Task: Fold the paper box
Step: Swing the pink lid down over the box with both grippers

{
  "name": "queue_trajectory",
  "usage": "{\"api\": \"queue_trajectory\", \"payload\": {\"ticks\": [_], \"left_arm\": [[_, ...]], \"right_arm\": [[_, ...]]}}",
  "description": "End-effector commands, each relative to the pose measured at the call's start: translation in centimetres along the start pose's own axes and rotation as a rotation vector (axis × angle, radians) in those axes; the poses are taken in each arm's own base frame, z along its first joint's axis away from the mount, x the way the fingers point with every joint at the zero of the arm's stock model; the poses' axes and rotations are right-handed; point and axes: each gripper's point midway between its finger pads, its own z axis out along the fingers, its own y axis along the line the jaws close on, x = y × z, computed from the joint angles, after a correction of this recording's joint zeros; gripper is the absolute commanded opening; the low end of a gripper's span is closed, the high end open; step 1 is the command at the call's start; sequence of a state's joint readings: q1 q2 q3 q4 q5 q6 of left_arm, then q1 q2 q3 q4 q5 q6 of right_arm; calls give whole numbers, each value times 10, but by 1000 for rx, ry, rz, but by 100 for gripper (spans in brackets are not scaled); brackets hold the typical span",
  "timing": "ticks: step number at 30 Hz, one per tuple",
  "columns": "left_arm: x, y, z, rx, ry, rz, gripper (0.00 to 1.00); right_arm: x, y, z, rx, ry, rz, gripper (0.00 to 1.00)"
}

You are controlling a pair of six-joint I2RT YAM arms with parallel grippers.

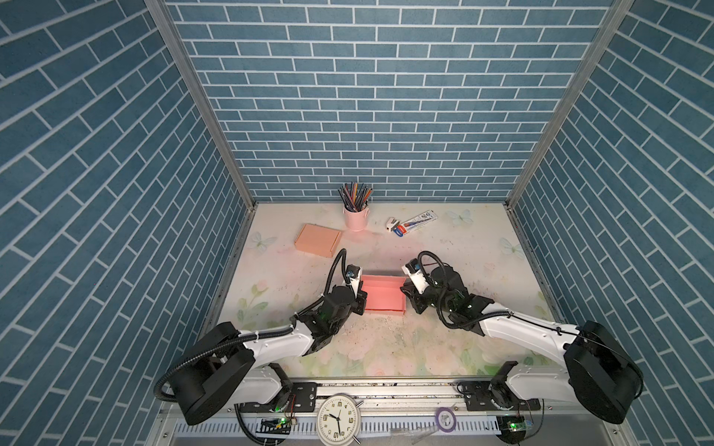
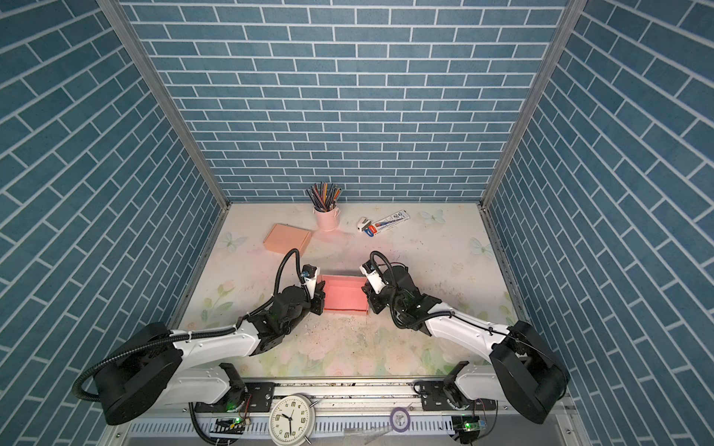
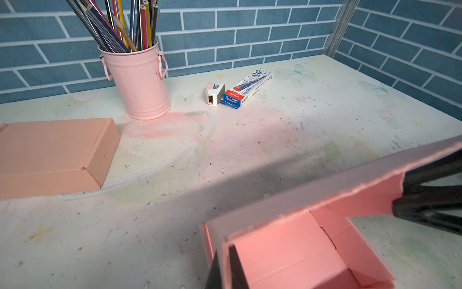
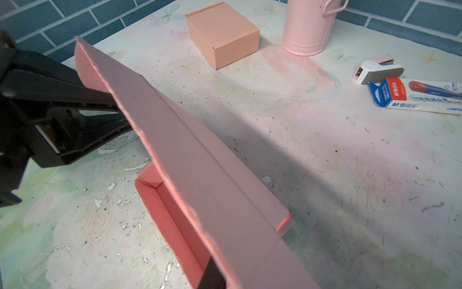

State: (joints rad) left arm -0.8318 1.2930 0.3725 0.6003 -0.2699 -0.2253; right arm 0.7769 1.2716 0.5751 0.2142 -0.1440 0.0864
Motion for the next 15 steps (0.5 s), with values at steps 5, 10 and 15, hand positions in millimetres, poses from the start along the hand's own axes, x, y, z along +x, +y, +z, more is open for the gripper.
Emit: {"api": "queue_trajectory", "payload": {"ticks": [5, 10, 15], "left_arm": [[24, -16, -7, 70, 38, 34, 5], [32, -20, -8, 76, 49, 36, 5], [34, -18, -10, 67, 43, 35, 5]], "right_arm": [[8, 11, -8, -23, 12, 43, 19], [15, 10, -14, -7, 20, 61, 19], [22, 9, -15, 1, 34, 94, 20]]}}
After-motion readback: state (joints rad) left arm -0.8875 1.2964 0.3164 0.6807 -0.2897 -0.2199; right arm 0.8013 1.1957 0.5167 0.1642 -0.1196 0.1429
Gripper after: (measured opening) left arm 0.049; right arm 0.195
